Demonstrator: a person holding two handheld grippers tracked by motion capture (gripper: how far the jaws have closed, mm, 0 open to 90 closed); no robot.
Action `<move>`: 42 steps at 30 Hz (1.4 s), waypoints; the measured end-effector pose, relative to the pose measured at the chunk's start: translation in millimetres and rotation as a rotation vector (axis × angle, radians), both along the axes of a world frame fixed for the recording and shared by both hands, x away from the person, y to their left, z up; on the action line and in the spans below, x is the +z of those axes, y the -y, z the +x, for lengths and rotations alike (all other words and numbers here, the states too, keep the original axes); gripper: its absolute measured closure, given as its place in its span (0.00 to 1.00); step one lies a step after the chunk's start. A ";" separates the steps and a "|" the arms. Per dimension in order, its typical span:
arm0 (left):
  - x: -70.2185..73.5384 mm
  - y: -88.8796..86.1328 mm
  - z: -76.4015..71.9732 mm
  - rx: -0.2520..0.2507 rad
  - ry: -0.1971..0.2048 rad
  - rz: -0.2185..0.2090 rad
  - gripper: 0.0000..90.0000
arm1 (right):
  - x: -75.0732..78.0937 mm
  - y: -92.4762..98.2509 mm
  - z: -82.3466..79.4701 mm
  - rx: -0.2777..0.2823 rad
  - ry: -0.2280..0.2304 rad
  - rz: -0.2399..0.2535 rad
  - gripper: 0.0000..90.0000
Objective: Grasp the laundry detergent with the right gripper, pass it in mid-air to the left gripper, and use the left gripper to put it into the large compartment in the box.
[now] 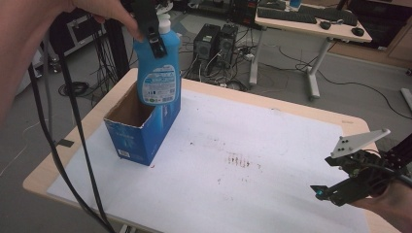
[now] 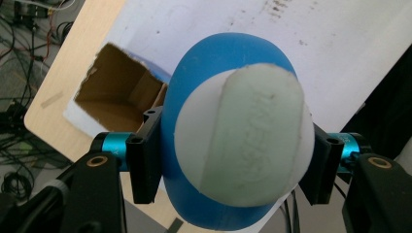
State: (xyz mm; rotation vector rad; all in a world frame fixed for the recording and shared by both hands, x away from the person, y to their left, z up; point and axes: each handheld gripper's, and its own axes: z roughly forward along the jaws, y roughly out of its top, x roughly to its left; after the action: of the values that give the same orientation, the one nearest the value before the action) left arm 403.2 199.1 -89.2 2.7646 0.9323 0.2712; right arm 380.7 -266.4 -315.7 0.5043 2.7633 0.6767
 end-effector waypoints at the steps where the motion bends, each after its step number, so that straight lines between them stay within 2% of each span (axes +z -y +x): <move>1: -0.3 -3.6 -0.1 0.011 0.001 -0.002 0.41 | 0.0 0.7 -0.2 -0.005 -0.001 -0.001 0.13; 6: -5.1 -22.3 -0.1 0.070 -0.001 -0.013 0.41 | -1.7 2.2 -0.6 -0.007 0.002 -0.010 0.13; 10: -15.5 -32.3 0.5 0.100 -0.010 -0.009 0.41 | -3.6 1.1 -1.2 -0.011 -0.001 -0.014 0.13; 12: -18.5 -34.0 0.6 0.104 -0.014 -0.006 0.41 | -4.1 0.4 -1.1 -0.010 0.000 -0.019 0.13; 13: -25.2 -36.9 1.0 0.109 -0.014 -0.006 0.41 | -4.6 0.0 -1.1 -0.012 0.000 -0.019 0.13; 21: -52.1 -46.9 1.9 0.115 -0.027 -0.009 0.41 | -7.7 -2.2 -1.2 -0.008 0.000 -0.028 0.13; 24: -65.3 -50.5 3.2 0.106 -0.031 -0.023 0.41 | -10.3 -2.8 -1.2 -0.011 -0.001 -0.037 0.13; 33: -107.5 -52.6 10.0 0.043 -0.061 -0.007 0.41 | -15.5 -4.3 -2.1 -0.016 -0.004 -0.053 0.13; 35: -107.5 -52.6 10.0 0.043 -0.061 -0.007 0.41 | -16.1 -4.1 -1.9 -0.012 -0.004 -0.055 0.13; 36: -119.8 -54.7 11.7 0.004 -0.064 -0.003 0.41 | -16.1 -4.1 -1.9 -0.012 -0.004 -0.055 0.13; 39: -127.3 -56.4 12.6 -0.013 -0.065 -0.003 0.41 | -20.0 -3.9 -2.7 -0.014 -0.010 -0.061 0.13; 42: -142.1 -57.5 14.1 -0.050 -0.067 0.009 0.41 | -23.4 -4.1 -2.9 -0.016 -0.010 -0.063 0.13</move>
State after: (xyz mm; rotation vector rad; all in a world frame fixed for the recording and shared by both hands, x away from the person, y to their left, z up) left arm 417.3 256.6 -231.3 2.8171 0.8781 0.1760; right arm 377.8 -262.3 -339.0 0.5177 2.7766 0.5829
